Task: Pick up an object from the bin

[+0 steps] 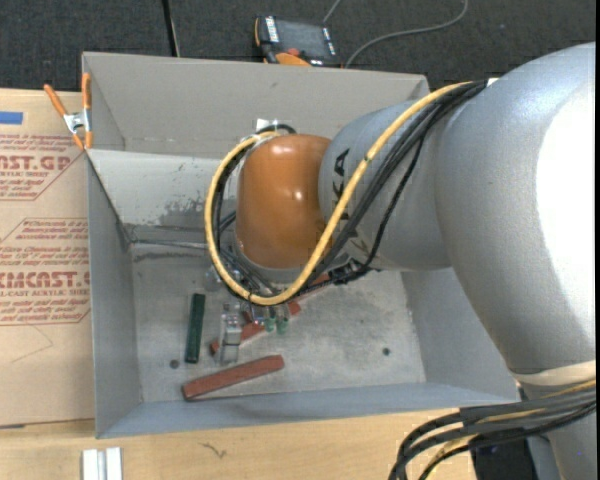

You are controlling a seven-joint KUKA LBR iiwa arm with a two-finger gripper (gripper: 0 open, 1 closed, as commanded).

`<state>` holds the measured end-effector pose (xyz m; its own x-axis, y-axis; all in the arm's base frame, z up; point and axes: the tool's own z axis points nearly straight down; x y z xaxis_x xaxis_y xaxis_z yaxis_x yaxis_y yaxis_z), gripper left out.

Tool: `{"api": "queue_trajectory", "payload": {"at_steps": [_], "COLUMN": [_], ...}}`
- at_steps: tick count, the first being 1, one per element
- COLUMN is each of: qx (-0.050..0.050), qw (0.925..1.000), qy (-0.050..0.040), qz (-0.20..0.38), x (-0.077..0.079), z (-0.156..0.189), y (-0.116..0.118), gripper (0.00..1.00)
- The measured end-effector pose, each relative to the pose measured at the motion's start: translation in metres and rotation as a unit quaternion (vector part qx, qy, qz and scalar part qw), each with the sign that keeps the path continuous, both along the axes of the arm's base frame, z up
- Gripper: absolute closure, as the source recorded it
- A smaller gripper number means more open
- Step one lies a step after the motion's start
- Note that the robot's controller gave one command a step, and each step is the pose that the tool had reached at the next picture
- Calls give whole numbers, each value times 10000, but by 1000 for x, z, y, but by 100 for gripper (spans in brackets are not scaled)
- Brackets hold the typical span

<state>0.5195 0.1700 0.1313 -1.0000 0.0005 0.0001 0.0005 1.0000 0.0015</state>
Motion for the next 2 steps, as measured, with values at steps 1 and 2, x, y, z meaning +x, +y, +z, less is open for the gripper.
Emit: {"api": "queue_trajectory", "payload": {"at_steps": [1,2], "qx": [-16,-3], "qw": [9940,9940], "qy": [11,-3], "qz": [1090,1096], "x": [9,9], "z": [-62,-61], "y": [-66,-64], "gripper": [0,100]}}
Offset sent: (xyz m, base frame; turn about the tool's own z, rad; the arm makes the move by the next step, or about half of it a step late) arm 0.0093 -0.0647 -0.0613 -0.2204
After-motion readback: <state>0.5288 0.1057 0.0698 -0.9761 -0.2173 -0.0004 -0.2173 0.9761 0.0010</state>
